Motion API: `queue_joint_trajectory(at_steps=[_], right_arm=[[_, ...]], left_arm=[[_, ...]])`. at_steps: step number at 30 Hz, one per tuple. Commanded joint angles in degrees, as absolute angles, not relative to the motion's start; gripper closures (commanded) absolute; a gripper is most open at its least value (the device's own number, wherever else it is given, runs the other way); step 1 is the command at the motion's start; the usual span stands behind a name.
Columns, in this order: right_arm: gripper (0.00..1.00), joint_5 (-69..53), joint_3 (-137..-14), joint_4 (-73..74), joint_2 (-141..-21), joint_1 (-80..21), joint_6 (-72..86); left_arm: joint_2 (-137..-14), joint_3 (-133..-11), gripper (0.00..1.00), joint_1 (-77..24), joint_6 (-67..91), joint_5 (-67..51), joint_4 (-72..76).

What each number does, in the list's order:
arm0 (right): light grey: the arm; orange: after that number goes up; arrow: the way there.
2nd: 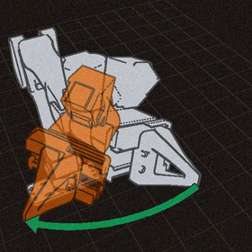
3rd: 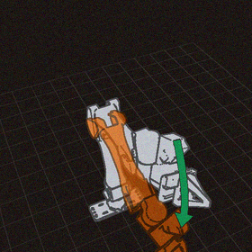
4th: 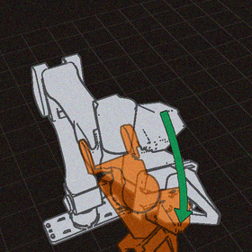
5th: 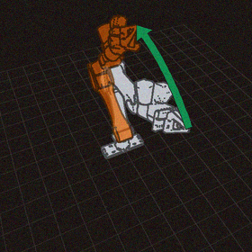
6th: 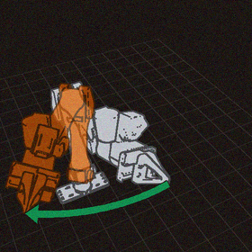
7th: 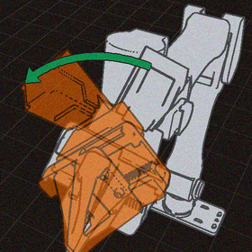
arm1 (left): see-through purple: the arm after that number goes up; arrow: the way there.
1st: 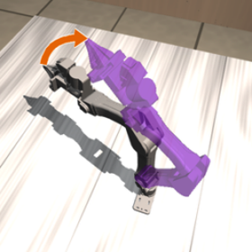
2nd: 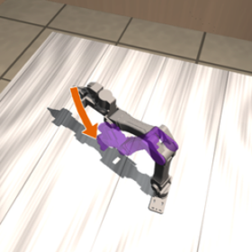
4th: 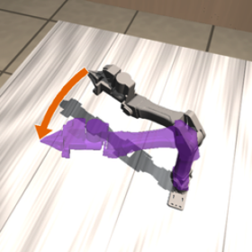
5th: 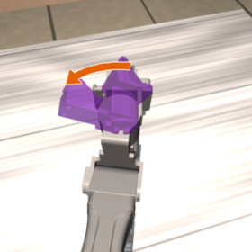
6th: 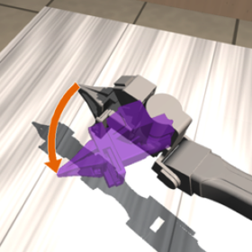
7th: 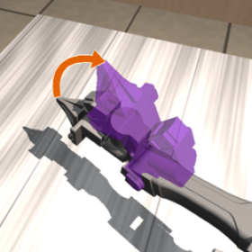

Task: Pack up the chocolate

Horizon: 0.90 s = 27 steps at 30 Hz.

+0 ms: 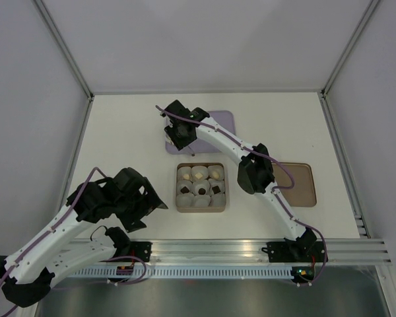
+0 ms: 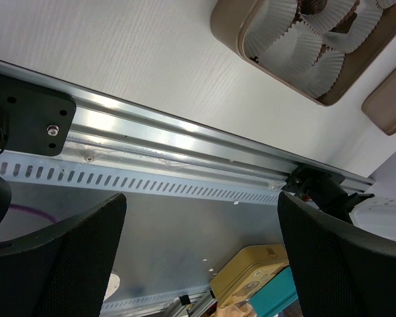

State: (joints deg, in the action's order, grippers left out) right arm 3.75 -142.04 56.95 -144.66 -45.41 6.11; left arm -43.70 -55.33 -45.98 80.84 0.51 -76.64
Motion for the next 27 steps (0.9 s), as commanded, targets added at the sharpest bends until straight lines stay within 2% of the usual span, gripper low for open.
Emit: queue_joint_trajectory(at_steps=[1,11,27], right_arm=[[0.51,2.8,-144.1,55.2,-146.7,-45.2,5.2],[0.52,4.7,-144.4,55.0,-148.2,-43.9,6.1],[0.54,1.2,-147.0,52.4,-151.6,-43.3,6.4]], left_arm=[[-43.5,-54.7,0.0,-45.8,83.6,-0.2,-81.6],[-43.6,-53.3,0.0,-45.8,83.4,-0.3,-80.1],[-44.0,-52.1,0.0,-45.8,83.3,-0.5,-79.5]])
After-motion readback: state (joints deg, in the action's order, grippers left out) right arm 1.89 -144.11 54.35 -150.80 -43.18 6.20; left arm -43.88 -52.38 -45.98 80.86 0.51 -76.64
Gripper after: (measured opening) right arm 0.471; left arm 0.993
